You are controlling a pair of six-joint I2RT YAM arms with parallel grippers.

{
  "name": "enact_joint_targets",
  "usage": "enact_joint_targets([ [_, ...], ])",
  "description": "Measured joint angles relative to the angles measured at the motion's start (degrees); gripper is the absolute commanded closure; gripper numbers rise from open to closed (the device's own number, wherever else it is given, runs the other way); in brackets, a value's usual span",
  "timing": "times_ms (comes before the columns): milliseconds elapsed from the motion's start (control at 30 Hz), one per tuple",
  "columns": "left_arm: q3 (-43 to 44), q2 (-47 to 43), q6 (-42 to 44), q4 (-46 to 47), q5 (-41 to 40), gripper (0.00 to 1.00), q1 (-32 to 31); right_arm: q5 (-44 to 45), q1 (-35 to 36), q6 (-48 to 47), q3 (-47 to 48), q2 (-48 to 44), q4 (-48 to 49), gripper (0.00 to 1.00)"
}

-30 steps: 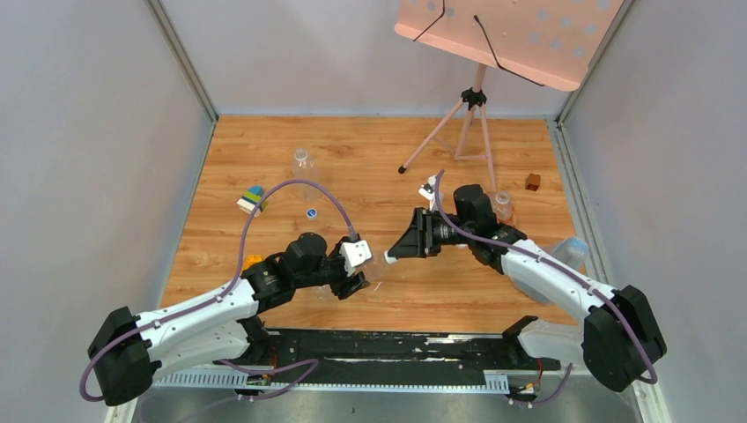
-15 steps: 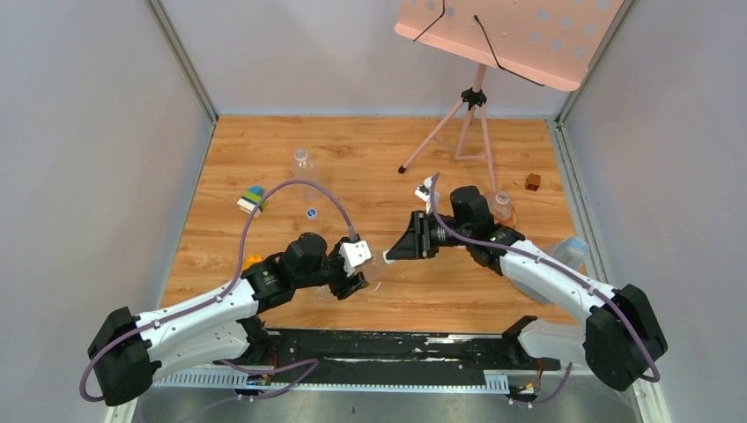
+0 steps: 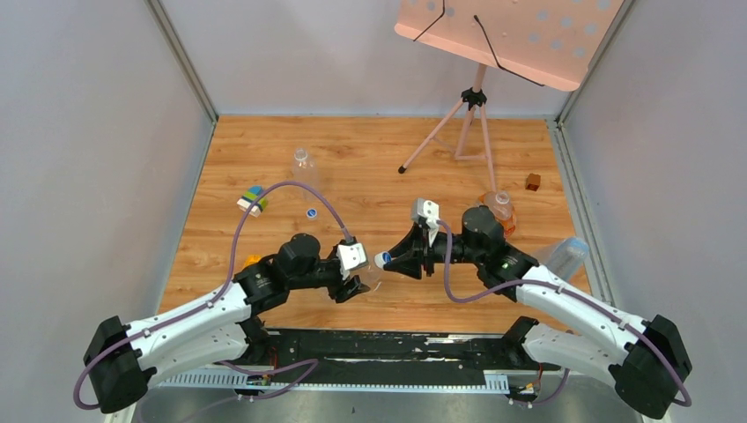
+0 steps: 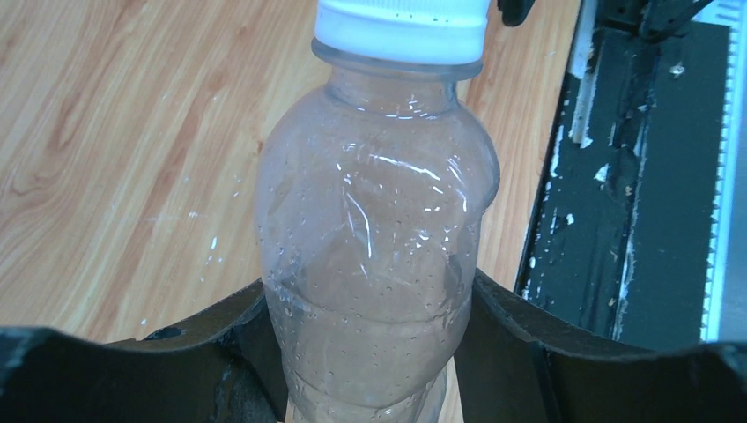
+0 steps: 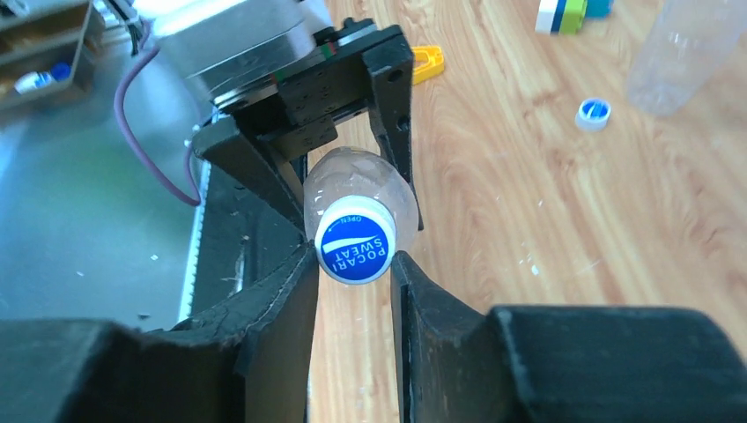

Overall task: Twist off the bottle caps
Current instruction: Unscrew the bottle cap from the plastic bottle.

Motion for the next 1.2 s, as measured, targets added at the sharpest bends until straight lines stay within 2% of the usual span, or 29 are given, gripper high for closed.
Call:
enact_joint_targets([
  [200, 0.5, -0.9, -0.3, -0.3, 4.4, 0.82, 0.0, -2.2, 1.2, -14.5, -1.6, -4.3, -1.0, 1.0],
  [233, 0.8, -0.7, -0.4, -0.7, 5.1, 0.82, 0.0, -2.2, 1.3, -16.0, -1.7, -5.0, -1.3, 0.96],
  [267, 1.4, -0.4, -0.5, -1.0, 5.4, 0.82, 0.0, -1.5, 1.5, -17.2, -1.9, -5.8, -1.6, 0.87],
  [333, 2.4, 0.1, -0.7, -1.6, 5.0, 0.82, 0.0, 1.1, 1.6, -16.7, -1.9, -6.8, -1.9, 0.46],
  [367, 2.9, 0.2, -0.8, -1.8, 4.3, 0.83, 0.0, 2.9, 1.7, -15.3, -1.9, -7.0, -1.9, 0.4],
  [400, 3.1, 0.2, -0.8, -1.9, 3.5, 0.83, 0.0, 5.9, 1.9, -12.9, -1.9, -7.2, -1.9, 0.38],
  [567, 3.6, 0.2, -0.5, -2.5, -1.6, 0.86, 0.0, 16.6, 1.7, 3.4, 0.4, -5.4, -7.3, 0.38],
  [667, 4.5, 1.2, 0.3, -3.2, -3.9, 0.87, -0.1, 18.5, 1.7, 14.3, 3.1, -3.7, -12.2, 0.38],
  [800, 6.1, 3.6, 0.8, -4.6, -6.3, 0.88, -0.1, 18.6, 1.6, 23.6, 4.4, -2.6, -14.0, 0.38],
  [933, 6.7, 5.6, 0.9, -5.9, -7.5, 0.88, -0.2, 18.8, 1.6, 29.2, 4.8, -1.6, -14.0, 0.4],
  [1200, 7.3, 6.5, 0.9, -7.3, -7.9, 0.88, -0.4, 20.9, 1.6, 33.7, 5.6, 1.0, -14.0, 0.44],
])
